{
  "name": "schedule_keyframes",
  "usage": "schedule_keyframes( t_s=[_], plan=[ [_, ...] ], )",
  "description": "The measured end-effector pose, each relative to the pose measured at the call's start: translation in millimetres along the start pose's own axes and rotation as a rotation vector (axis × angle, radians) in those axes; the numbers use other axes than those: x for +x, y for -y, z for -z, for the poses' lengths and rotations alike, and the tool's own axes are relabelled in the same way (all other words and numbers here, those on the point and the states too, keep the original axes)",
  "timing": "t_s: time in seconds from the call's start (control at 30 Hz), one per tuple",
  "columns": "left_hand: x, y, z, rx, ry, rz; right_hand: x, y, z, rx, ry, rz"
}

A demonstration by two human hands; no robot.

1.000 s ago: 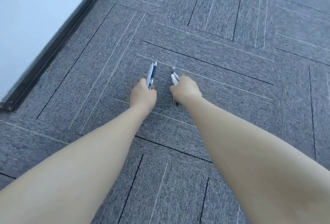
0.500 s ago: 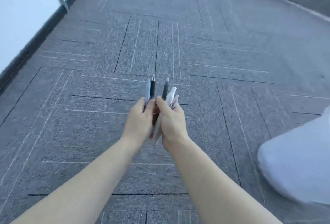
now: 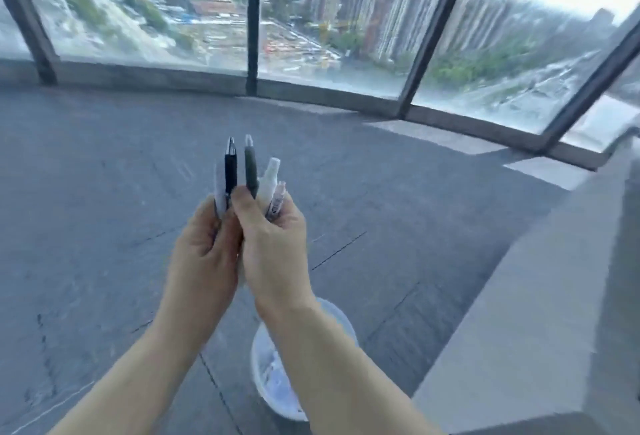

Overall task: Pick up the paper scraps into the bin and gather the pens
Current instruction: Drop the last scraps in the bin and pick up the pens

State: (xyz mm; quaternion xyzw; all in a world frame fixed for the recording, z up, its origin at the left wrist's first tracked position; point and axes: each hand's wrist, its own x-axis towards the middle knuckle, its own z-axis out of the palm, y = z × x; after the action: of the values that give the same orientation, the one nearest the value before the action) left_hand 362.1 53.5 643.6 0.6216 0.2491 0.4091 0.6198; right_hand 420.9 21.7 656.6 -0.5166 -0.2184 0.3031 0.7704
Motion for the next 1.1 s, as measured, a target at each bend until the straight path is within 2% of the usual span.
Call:
schedule_keyframes(
  t_s=[0.13,0.27,0.37,0.47,0.67,0.9,1.1],
  plan=[
    [32.3,-111.2,-124.4,-0.074,0.219,-0.028,18.5,162.5,53.0,0.002,-0.196,0.138],
    [24.7,-195.9,-249.4,-0.120,0.401,-0.050,4.1,294.1,127.4,-0.043,-0.361,0.262],
    [-0.9,-246.4,-332.9,-0.152,0.555,-0.042,-23.5,372.2,185.9,-0.081,-0.505,0.319],
    [-34.1,-272.5,-396.4,-0.175,0.684,0.003,-57.8,421.4,236.1,-0.097,-0.644,0.345],
    [-104.8,-260.2,-445.7,-0.172,0.847,0.108,-128.3,428.0,299.8,-0.102,-0.813,0.325],
    [-143.8,-209.5,-436.7,-0.094,0.879,0.281,-156.7,372.7,316.0,-0.091,-0.928,0.237],
    [-155.0,-195.1,-439.9,-0.070,0.880,0.385,-159.8,347.1,329.6,-0.078,-1.033,0.142]
  ],
)
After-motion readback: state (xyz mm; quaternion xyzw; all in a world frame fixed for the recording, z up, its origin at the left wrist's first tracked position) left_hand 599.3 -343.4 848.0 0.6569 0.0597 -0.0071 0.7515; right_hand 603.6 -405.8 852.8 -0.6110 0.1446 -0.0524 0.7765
